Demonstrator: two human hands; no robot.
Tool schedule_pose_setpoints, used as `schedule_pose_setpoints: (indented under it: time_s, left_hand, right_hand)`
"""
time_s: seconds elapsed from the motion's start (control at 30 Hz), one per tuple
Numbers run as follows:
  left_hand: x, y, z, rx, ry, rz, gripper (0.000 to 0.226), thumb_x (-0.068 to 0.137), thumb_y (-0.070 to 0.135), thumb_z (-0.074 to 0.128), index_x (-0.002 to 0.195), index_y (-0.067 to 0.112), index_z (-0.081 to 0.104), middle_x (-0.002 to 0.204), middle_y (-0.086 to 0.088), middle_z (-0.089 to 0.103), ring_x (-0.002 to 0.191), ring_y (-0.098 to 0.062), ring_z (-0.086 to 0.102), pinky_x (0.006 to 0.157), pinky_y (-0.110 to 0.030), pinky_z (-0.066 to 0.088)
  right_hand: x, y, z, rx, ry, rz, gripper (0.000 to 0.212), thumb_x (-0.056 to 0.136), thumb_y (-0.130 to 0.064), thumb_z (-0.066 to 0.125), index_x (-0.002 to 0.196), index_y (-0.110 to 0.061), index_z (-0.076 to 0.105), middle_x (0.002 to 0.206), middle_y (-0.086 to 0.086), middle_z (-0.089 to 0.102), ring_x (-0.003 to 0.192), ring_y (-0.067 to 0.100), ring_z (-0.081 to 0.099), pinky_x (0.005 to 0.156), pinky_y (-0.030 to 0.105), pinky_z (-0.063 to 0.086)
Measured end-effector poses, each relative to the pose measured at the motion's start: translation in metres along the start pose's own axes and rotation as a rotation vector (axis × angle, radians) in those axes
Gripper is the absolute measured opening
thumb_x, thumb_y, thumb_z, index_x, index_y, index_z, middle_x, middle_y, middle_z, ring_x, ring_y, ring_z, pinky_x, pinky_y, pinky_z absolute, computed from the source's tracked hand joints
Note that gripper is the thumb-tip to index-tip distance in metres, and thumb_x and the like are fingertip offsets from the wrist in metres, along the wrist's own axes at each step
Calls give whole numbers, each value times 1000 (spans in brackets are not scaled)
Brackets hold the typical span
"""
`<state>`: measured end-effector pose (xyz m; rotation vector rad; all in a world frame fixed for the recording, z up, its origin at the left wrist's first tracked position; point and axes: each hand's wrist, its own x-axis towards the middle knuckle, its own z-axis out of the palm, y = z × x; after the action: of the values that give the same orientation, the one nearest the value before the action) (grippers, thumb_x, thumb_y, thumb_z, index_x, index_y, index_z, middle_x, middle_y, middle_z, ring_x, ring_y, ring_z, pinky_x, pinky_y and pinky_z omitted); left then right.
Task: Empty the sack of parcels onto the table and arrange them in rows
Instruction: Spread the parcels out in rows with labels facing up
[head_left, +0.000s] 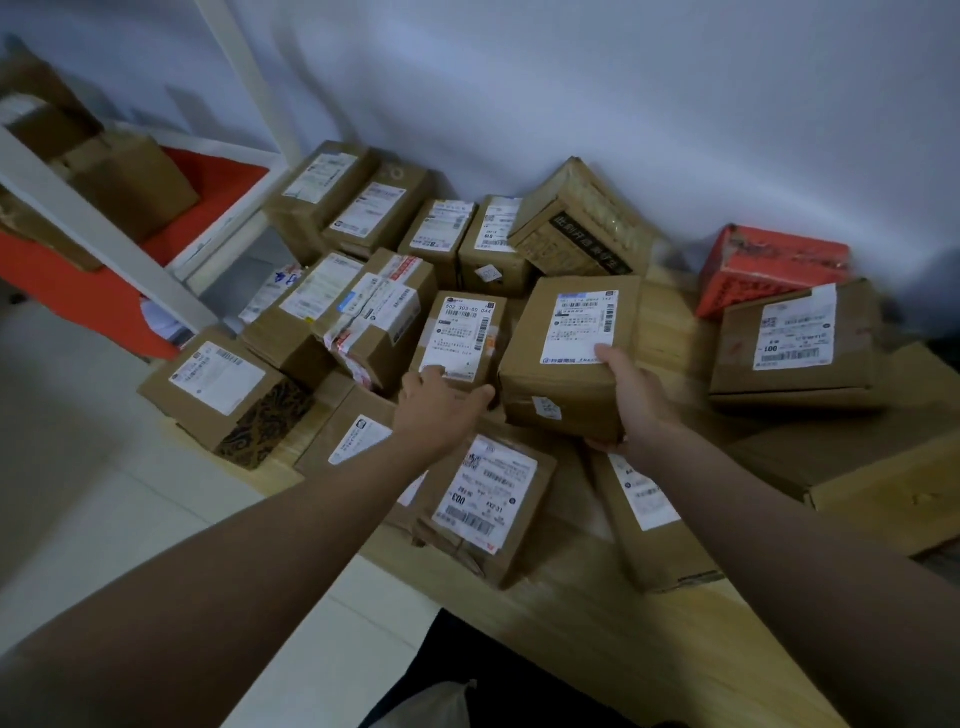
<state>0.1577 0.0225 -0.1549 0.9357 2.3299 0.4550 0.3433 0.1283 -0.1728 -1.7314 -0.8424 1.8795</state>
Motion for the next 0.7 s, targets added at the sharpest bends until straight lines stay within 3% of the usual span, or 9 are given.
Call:
schedule_pose_setpoints:
  time_s: [0.17, 0.23, 0.33, 0.43, 0.5, 0.6, 0.67, 0.7]
  left_hand:
    - [38, 8, -13, 336, -143, 349, 64, 99, 34, 47, 156, 21, 21, 164, -2, 17, 150, -26, 14, 120, -46, 17]
    - [51, 5, -18, 423, -227, 382, 64, 97, 30, 51, 155, 20, 24, 164, -1, 15, 151, -23, 11, 121, -47, 20]
    - [65, 2, -25, 549, -178, 365, 59, 95, 28, 57, 148, 19, 33, 158, -2, 23, 145, -25, 19, 112, -47, 36]
    - [77, 7, -34, 656, -78, 291, 46, 96, 34, 51, 137, 14, 45, 143, -8, 39, 130, -28, 37, 100, -44, 44]
    - [80, 13, -35, 624, 5, 315, 44, 100, 37, 43, 137, 13, 46, 142, -10, 44, 129, -30, 42, 101, -43, 40]
    - [72, 22, -27, 364, 69, 503, 49, 101, 33, 38, 149, 20, 32, 153, -3, 35, 137, -26, 36, 107, -42, 33]
    - [66, 29, -17, 313, -7, 641, 53, 101, 34, 37, 153, 30, 25, 161, 6, 22, 146, -21, 22, 114, -43, 29]
    - [65, 31, -12, 352, -64, 689, 54, 101, 37, 37, 153, 32, 24, 162, 8, 17, 149, -20, 14, 117, -45, 25]
  right_hand:
    - [17, -18, 20, -20, 37, 12, 80, 73, -59, 72, 139, -28, 41, 122, 5, 59, 105, 29, 60, 90, 54, 53]
    - [24, -21, 26, -30, 45, 28, 85, 70, -60, 73, 141, -27, 40, 124, 5, 59, 107, 30, 60, 91, 55, 52]
    - [33, -21, 33, -65, 31, 31, 87, 71, -64, 71, 142, -24, 39, 129, 7, 57, 112, 32, 58, 94, 57, 51]
    - [38, -18, 34, -249, 51, -70, 106, 61, -94, 49, 140, -23, 50, 132, 5, 60, 115, 29, 58, 101, 52, 48]
    - [41, -20, 28, -420, 132, -153, 112, 63, -99, 27, 135, -20, 59, 133, 8, 61, 118, 31, 57, 105, 50, 43]
    - [48, -20, 11, -742, 259, -237, 81, 87, -70, 19, 133, -16, 59, 138, 15, 54, 125, 35, 48, 105, 51, 38]
    - [51, -15, 1, -1069, 232, -299, 51, 95, -45, 32, 137, -26, 54, 149, 9, 43, 136, 33, 35, 109, 51, 29]
    - [50, -12, -4, -1206, 195, -312, 46, 97, -38, 38, 141, -31, 49, 155, 5, 35, 142, 32, 27, 112, 52, 25]
